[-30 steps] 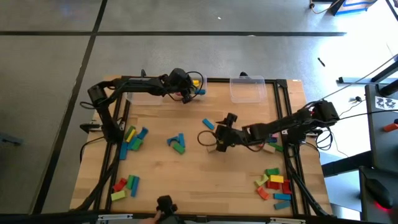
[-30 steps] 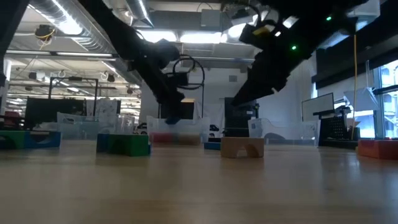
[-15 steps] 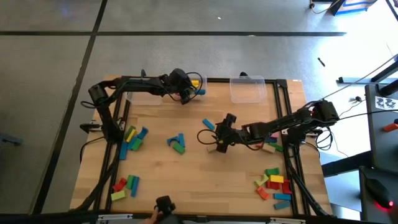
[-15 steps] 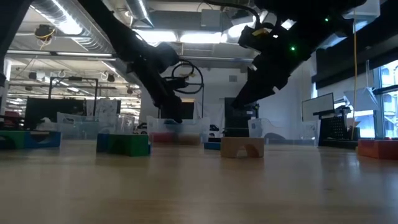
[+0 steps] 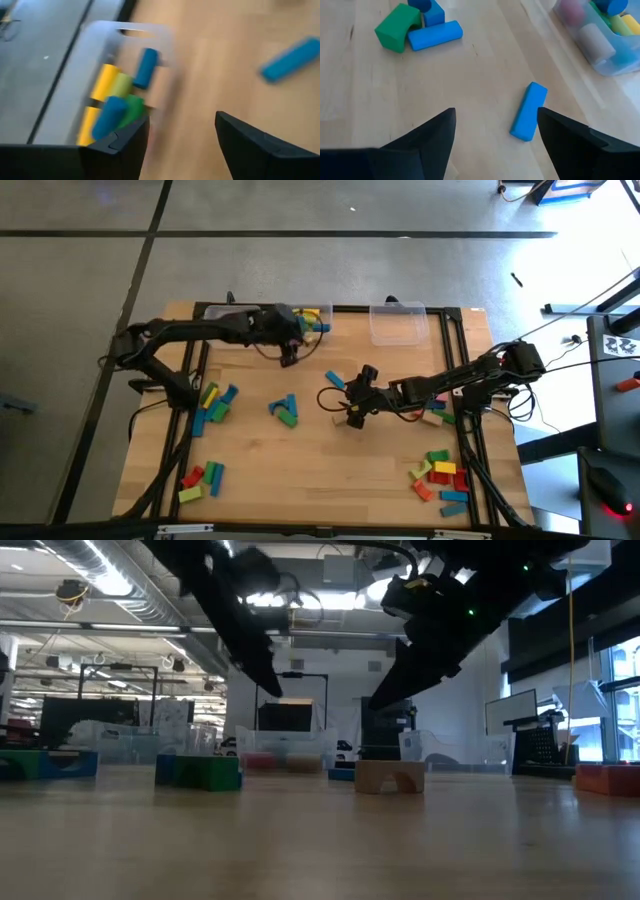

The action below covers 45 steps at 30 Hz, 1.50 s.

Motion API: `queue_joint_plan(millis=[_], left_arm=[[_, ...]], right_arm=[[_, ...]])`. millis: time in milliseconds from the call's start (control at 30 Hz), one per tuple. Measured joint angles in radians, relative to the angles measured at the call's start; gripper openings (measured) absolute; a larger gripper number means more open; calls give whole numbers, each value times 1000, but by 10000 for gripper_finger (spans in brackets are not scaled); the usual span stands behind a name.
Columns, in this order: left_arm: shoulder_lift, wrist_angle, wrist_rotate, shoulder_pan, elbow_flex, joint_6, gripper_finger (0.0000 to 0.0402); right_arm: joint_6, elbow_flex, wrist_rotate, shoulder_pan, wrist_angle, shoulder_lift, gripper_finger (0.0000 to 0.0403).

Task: Sort blocks by size
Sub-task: Put the green cylindrical block into the middle transparent bin

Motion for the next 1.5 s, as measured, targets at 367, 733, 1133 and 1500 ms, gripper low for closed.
queue_joint_plan(millis=[367, 733, 1133, 1500], left_arm=[[-102, -287, 0, -407, 0, -204, 216], [-92, -110, 5, -744, -1, -408, 214], [-92, -217, 78, -1037, 0, -843, 214], [-91, -407, 76, -1320, -25, -1344, 214]], right_arm=[[15, 0, -57, 10, 15, 0, 280], [25, 0, -57, 111, 103, 0, 280], [71, 0, -31, 250, 175, 0, 280], [98, 0, -28, 249, 177, 0, 280]])
